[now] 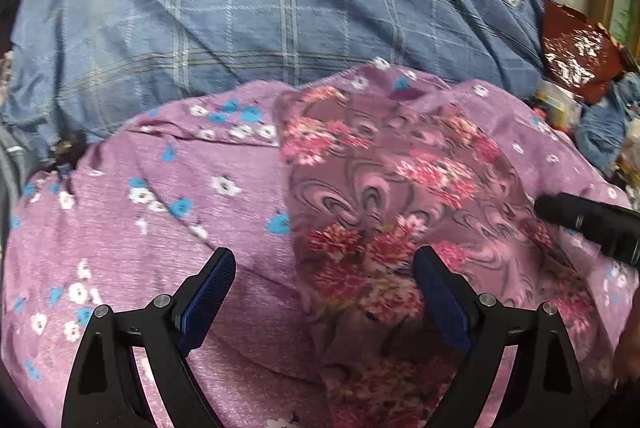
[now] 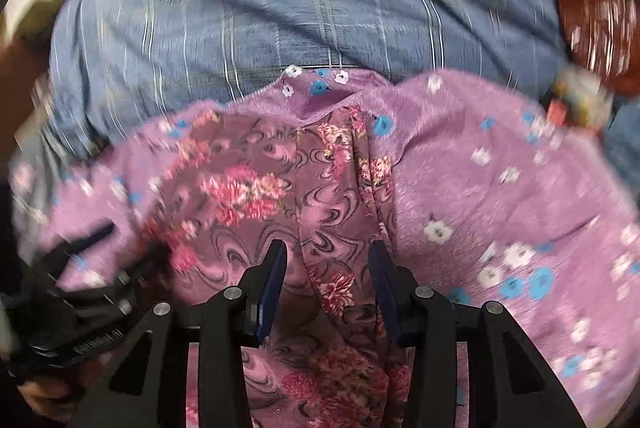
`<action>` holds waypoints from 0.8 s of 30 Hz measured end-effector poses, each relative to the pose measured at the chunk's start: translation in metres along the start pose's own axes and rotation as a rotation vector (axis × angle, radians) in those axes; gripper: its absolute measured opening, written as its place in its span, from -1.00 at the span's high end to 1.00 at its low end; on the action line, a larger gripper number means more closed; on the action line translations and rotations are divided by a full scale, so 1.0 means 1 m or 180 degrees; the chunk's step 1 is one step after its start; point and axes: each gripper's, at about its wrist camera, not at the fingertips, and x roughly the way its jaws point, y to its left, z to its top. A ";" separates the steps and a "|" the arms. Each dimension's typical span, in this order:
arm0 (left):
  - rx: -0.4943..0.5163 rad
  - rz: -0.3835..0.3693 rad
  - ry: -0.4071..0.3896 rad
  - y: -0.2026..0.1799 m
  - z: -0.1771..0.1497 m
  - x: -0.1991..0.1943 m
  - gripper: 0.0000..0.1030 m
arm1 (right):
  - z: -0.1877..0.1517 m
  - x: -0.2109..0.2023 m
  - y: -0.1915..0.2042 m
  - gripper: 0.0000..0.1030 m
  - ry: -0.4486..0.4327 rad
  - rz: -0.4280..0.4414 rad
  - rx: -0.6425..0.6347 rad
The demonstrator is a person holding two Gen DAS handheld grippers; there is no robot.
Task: Fold small clothes
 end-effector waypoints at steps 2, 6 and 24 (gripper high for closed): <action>-0.0039 -0.0120 0.0040 0.006 0.003 0.001 -0.76 | 0.005 0.001 -0.022 0.14 0.0053 0.0304 0.0251; -0.0210 -0.0400 0.0123 0.022 0.007 0.008 -0.73 | 0.010 0.011 -0.065 0.07 0.0222 0.0801 0.0780; -0.0857 -0.0874 0.0404 0.049 0.009 0.048 -0.53 | 0.003 0.070 -0.075 0.00 0.0751 0.1143 0.1153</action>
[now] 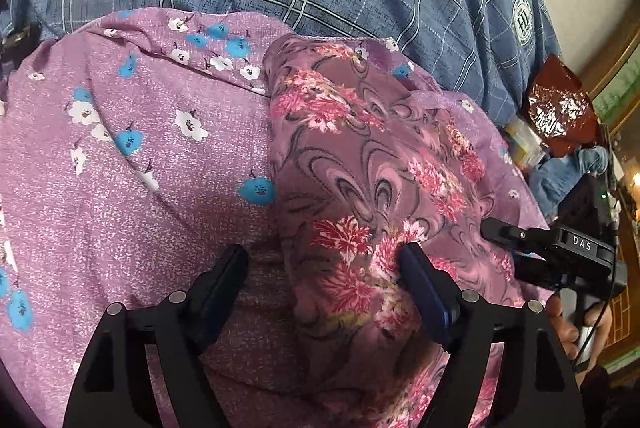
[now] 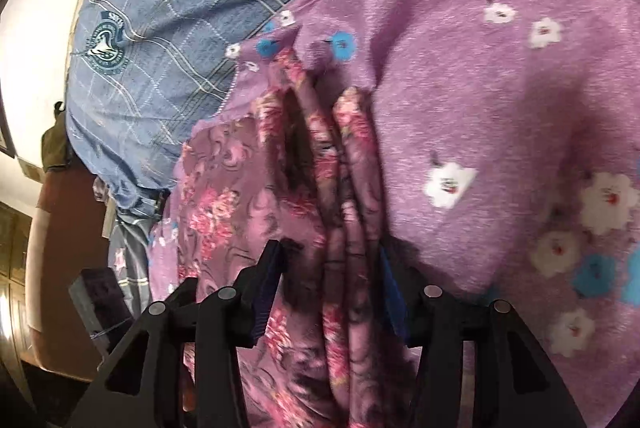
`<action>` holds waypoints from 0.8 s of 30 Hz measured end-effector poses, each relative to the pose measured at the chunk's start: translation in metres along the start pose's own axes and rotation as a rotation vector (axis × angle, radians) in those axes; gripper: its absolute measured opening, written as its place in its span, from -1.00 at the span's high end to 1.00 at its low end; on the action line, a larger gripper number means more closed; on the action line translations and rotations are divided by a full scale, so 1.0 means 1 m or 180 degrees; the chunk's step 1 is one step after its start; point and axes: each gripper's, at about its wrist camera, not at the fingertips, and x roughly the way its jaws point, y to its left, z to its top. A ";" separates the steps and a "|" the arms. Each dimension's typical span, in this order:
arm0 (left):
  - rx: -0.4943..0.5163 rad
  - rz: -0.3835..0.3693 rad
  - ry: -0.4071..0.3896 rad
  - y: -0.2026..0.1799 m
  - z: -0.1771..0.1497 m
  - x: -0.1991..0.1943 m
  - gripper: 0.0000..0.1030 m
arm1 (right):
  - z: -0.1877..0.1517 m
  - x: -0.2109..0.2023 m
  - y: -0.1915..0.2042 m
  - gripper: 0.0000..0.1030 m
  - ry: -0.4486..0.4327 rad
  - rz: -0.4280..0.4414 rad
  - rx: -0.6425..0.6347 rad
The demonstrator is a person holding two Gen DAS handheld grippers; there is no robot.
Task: Fold small clothes
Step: 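Grasp the strip end with both grippers and fold it over onto itself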
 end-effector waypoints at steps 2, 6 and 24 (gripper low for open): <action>0.0011 -0.0065 0.0015 -0.001 0.000 0.002 -0.50 | -0.002 0.002 0.001 0.00 -0.0016 0.0046 0.0039; 0.0067 -0.0347 0.0059 -0.009 0.000 0.003 -0.46 | -0.004 -0.007 0.013 0.21 -0.0114 0.0144 -0.0128; 0.0122 -0.0406 -0.0093 -0.005 0.001 0.003 0.43 | -0.019 -0.008 0.047 0.60 -0.0446 -0.0310 -0.0687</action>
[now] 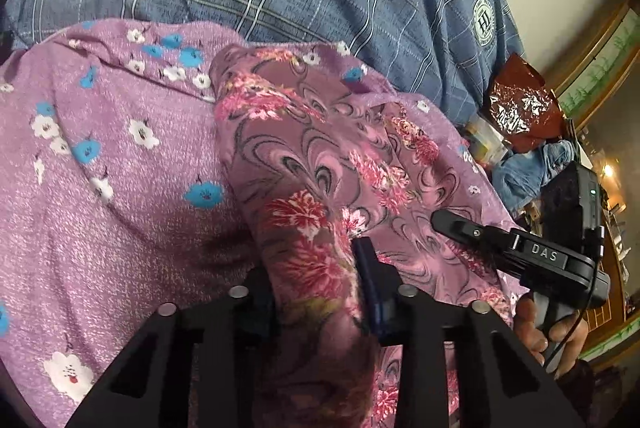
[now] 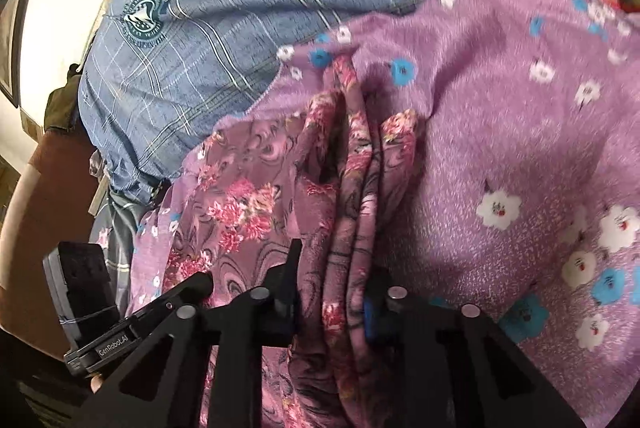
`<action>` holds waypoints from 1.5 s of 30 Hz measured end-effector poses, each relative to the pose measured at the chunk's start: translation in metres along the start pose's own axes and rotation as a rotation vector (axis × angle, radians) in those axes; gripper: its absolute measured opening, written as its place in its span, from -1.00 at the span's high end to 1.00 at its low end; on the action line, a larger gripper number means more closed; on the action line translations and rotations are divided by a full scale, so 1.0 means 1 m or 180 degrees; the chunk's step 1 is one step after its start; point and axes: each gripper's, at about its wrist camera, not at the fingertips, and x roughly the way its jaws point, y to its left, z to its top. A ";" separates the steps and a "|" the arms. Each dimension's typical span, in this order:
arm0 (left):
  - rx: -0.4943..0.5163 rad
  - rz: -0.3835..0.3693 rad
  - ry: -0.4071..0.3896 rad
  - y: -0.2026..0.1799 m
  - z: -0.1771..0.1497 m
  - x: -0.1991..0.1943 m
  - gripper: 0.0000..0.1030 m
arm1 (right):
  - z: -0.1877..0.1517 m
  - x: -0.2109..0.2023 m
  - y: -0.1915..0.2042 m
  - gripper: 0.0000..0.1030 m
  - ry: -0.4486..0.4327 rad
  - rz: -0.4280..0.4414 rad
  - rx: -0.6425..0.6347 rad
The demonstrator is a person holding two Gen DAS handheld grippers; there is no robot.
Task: Fold small clothes
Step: 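Grasp the strip end with both grippers and fold it over onto itself, then open both grippers and press the folded strip flat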
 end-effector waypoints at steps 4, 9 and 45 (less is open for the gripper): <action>0.0077 0.0010 -0.0129 -0.007 -0.004 -0.013 0.47 | -0.003 -0.012 0.020 0.61 -0.0198 -0.0135 -0.0252; 0.0210 -0.0005 -0.0369 -0.016 -0.008 -0.046 0.47 | -0.005 -0.034 0.035 0.61 -0.0495 -0.0047 -0.0410; 0.0019 0.1155 -0.0632 0.006 -0.053 -0.172 0.09 | -0.021 -0.009 0.093 0.17 -0.0675 -0.0116 -0.0500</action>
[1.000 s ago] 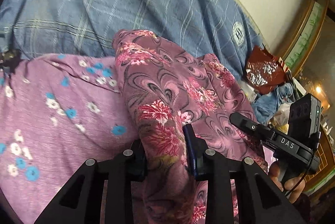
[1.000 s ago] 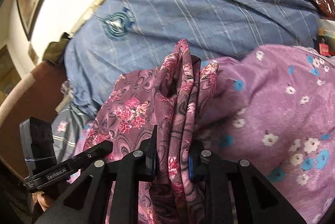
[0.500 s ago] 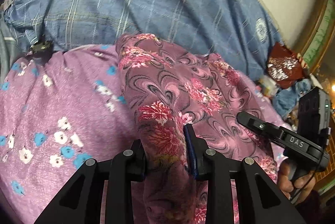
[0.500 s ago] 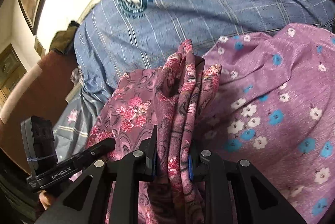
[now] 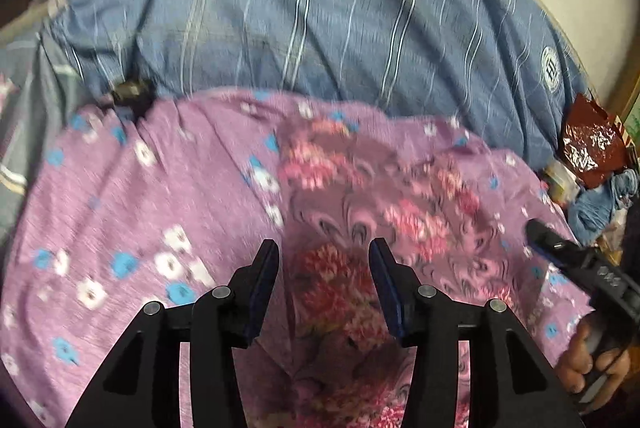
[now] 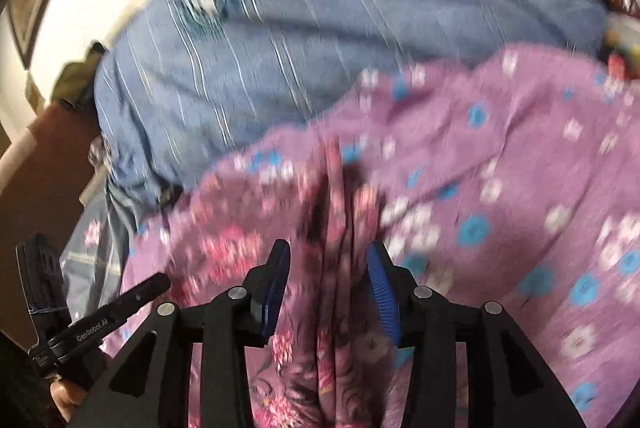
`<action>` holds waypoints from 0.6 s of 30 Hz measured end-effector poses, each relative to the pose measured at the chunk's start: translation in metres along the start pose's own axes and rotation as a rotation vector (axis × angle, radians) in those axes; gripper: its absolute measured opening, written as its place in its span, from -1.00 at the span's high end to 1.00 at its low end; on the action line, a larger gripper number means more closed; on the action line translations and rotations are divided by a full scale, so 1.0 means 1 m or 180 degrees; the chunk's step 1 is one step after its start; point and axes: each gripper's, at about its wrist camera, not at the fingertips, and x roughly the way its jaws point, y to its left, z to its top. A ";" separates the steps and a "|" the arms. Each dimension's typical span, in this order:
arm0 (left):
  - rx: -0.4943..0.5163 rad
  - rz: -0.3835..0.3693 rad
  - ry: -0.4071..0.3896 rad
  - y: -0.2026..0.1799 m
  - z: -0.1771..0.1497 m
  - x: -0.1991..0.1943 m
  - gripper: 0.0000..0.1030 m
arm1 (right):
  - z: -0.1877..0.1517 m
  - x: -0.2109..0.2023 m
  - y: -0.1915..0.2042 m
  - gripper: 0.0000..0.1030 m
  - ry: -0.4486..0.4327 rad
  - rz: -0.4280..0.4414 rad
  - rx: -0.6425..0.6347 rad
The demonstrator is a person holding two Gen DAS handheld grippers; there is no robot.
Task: Fold small clothes
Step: 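Open both grippers and press the folded strip flat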
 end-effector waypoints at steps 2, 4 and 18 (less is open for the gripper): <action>0.0137 0.0123 -0.0091 -0.005 -0.006 -0.005 0.09 | 0.000 -0.003 0.010 0.31 -0.0020 0.0218 -0.0152; 0.0248 0.0193 -0.0040 -0.013 -0.015 0.001 0.08 | -0.003 0.002 0.022 0.48 0.0104 0.0381 -0.0274; 0.0167 0.0336 0.0144 -0.020 -0.020 0.013 -0.33 | -0.021 0.047 0.030 0.44 0.0761 0.0093 -0.0392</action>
